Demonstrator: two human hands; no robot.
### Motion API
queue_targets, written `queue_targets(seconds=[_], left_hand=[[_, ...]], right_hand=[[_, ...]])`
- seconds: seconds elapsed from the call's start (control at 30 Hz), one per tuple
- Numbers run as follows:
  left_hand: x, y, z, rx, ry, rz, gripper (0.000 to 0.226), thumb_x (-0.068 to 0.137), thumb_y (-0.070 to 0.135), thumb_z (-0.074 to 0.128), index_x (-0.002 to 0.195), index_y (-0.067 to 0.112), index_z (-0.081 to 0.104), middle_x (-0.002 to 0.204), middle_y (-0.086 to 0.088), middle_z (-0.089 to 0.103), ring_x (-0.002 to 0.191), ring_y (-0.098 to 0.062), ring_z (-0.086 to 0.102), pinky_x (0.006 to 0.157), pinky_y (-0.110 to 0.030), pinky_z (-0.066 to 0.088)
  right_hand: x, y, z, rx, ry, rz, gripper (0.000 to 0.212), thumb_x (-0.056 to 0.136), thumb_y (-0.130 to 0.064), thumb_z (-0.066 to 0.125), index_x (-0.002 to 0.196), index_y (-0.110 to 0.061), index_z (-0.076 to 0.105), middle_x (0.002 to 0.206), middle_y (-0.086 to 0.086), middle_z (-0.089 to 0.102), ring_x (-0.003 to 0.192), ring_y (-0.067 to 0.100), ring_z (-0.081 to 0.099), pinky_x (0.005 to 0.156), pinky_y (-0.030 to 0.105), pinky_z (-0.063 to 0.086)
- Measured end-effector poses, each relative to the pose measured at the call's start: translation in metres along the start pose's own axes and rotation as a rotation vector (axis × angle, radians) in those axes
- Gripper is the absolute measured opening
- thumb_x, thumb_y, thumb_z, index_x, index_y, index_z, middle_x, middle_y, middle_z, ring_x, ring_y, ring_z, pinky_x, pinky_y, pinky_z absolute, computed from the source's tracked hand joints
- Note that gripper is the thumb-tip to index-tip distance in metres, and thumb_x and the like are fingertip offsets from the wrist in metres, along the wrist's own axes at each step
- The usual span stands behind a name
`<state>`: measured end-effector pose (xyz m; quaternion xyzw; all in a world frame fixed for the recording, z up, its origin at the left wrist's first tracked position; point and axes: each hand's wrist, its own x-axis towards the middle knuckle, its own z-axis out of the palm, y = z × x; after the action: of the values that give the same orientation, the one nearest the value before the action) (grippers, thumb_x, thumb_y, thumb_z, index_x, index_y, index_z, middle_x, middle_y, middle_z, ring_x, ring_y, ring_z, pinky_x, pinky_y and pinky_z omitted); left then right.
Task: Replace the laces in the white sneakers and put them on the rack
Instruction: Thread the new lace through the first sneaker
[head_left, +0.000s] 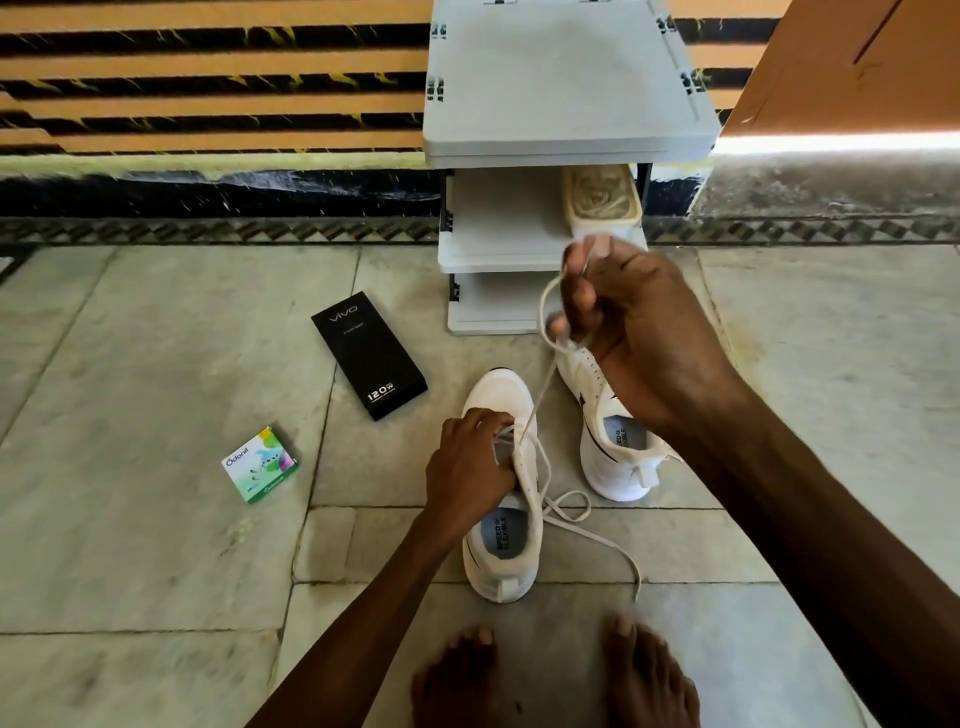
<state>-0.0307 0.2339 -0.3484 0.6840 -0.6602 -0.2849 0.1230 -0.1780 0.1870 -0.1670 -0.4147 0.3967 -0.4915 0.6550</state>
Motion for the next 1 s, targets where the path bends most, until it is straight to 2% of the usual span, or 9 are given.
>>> queue_targets(seconds=[0.2,0.27,0.37,0.43,0.53,0.63,0.7,0.87,1.0], left_hand=[[0.000,-0.009,0.002,-0.319,0.066,-0.044,0.045,0.082,0.016,0.069,0.124,0.030,0.058,0.133,0.010,0.049,0.122,-0.015,0.047,0.099,-0.035,0.046],[0.000,-0.012,-0.002,-0.428,0.082,-0.102,0.048,0.080,0.010,0.070,0.123,0.026,0.060,0.128,0.007,0.050,0.119,-0.014,0.050,0.100,-0.031,0.045],[0.000,-0.016,-0.007,-0.486,0.065,-0.129,0.046,0.080,0.008,0.071,0.122,0.023,0.061,0.124,0.006,0.051,0.118,-0.013,0.052,0.098,-0.029,0.045],[-0.001,-0.016,-0.008,-0.477,0.051,-0.126,0.043,0.080,0.010,0.071,0.120,0.025,0.061,0.122,0.008,0.050,0.118,-0.013,0.052,0.099,-0.030,0.045],[0.001,-0.016,-0.006,-0.444,0.038,-0.127,0.039,0.082,0.015,0.071,0.118,0.027,0.061,0.125,0.007,0.049,0.119,-0.013,0.050,0.099,-0.032,0.045],[0.004,-0.015,-0.003,-0.397,0.028,-0.137,0.035,0.085,0.020,0.069,0.116,0.032,0.060,0.129,0.005,0.047,0.120,-0.015,0.049,0.098,-0.036,0.047],[0.005,-0.015,-0.001,-0.390,0.042,-0.143,0.032,0.086,0.021,0.069,0.115,0.033,0.059,0.129,0.005,0.048,0.120,-0.016,0.049,0.097,-0.037,0.048],[0.005,-0.012,0.000,-0.403,0.066,-0.152,0.032,0.088,0.019,0.067,0.118,0.027,0.060,0.130,0.001,0.049,0.121,-0.017,0.050,0.093,-0.026,0.044],[0.007,-0.010,-0.002,-0.392,0.039,-0.152,0.033,0.089,0.018,0.066,0.120,0.025,0.059,0.131,0.000,0.048,0.123,-0.019,0.048,0.094,-0.027,0.044]], right_hand=[[-0.015,0.045,-0.034,-0.937,-0.235,0.583,0.020,0.097,-0.007,0.050,0.084,-0.006,0.065,0.061,0.002,0.058,0.047,0.010,0.060,0.047,0.021,0.049],[-0.022,0.071,-0.041,-1.155,-0.452,0.662,0.017,0.096,-0.006,0.053,0.088,-0.010,0.067,0.068,0.000,0.062,0.049,0.005,0.059,0.056,0.021,0.051],[-0.028,0.096,-0.047,-1.369,-0.773,0.710,0.026,0.094,-0.005,0.050,0.083,-0.025,0.062,0.093,0.007,0.072,0.076,0.021,0.068,0.073,0.034,0.055],[-0.025,0.098,-0.046,-1.458,-0.844,0.680,0.027,0.094,-0.003,0.050,0.091,-0.024,0.066,0.107,0.008,0.071,0.085,0.022,0.064,0.079,0.033,0.050],[-0.010,0.096,-0.047,-1.498,-0.612,0.620,0.024,0.094,-0.007,0.051,0.106,-0.014,0.071,0.101,0.006,0.072,0.088,0.023,0.069,0.082,0.036,0.058],[0.005,0.105,-0.049,-1.555,-0.184,0.281,0.020,0.093,-0.016,0.051,0.102,-0.011,0.068,0.101,0.010,0.071,0.094,0.030,0.066,0.077,0.036,0.052],[0.008,0.119,-0.047,-1.431,-0.015,0.199,0.019,0.090,-0.018,0.057,0.107,-0.011,0.061,0.100,0.011,0.068,0.092,0.033,0.064,0.071,0.033,0.045],[0.009,0.151,-0.039,-1.267,0.044,0.221,0.036,0.076,-0.014,0.069,0.108,-0.012,0.054,0.080,0.005,0.063,0.074,0.025,0.062,0.053,0.029,0.037],[0.013,0.152,-0.037,-1.154,0.085,0.324,0.026,0.081,-0.014,0.064,0.104,-0.013,0.055,0.089,0.003,0.061,0.081,0.024,0.061,0.058,0.027,0.040]])
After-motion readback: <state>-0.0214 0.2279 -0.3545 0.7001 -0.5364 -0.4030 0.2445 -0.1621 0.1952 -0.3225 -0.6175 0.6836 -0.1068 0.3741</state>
